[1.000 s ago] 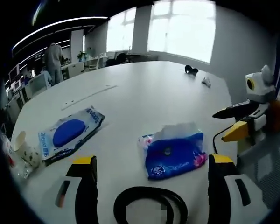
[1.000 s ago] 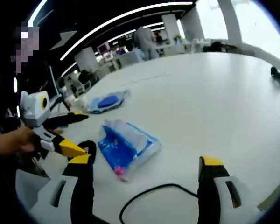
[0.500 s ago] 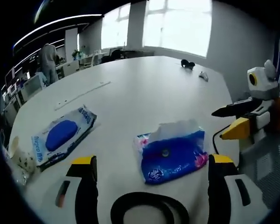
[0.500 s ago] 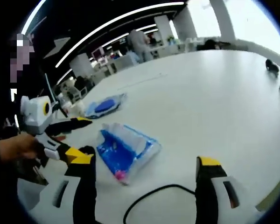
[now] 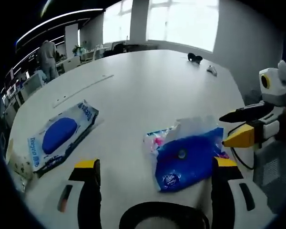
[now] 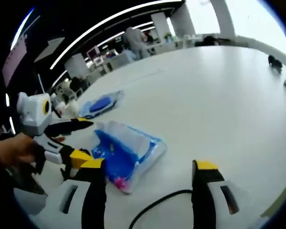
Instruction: Arrange the tabletop items into an orderly group along one side of the table until the central work area is clear of visible clutter.
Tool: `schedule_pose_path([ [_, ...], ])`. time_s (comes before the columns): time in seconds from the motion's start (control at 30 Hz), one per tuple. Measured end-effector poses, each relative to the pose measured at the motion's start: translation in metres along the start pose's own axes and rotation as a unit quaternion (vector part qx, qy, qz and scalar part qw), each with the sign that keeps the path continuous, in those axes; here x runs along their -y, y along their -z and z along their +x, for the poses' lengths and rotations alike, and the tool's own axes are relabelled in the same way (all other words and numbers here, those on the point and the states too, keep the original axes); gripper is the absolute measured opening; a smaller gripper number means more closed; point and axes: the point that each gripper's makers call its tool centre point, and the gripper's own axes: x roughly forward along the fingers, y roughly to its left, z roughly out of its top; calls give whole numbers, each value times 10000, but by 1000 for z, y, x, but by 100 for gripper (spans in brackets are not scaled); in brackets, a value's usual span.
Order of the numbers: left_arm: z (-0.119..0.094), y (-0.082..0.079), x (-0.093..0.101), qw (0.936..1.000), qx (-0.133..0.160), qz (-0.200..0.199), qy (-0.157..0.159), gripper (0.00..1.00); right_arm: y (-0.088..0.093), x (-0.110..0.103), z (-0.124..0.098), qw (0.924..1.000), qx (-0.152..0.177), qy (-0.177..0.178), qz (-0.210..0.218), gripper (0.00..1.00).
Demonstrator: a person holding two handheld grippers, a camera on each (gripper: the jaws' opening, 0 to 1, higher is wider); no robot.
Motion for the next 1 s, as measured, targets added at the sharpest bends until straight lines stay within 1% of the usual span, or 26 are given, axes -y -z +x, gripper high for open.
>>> schedule_pose_path([
  [0.17,5,2,-5,10000,-70,9,5,94,7,2,6,9999,-125,92,18,68],
  [0.2,6,2,-6,10000,-66,15,-13,94,7,2,7,9999,-117,94,18,66],
  [0.27,8,3,-10,9999,-104,-3,-66,90,6,2,9,9999,-68,117,-21,62],
  [0.37,11,0,-14,9999,-34,-91,-106,85,4,0,13,9999,-16,154,2,58],
  [0.47,16,-3,-16,9999,-9,-44,-161,83,4,0,15,9998,-24,168,79,55],
  [0.63,23,-4,-15,9999,-19,35,-101,78,4,-1,18,9998,-39,187,2,52],
  [0.77,23,-5,-15,10000,-6,39,-73,71,7,-4,17,9997,-150,185,-19,42],
  [0.83,24,-7,-12,10000,51,35,27,69,8,-4,19,9997,-148,195,-63,40],
  [0.9,24,-7,-12,10000,31,58,48,67,7,-6,20,9998,-145,153,-49,37],
  [0.97,24,-7,-9,9999,49,33,132,61,7,-8,21,9998,-144,119,-77,32],
  [1.0,24,-7,-9,9999,52,27,123,59,5,-7,21,9997,-119,153,-133,30],
])
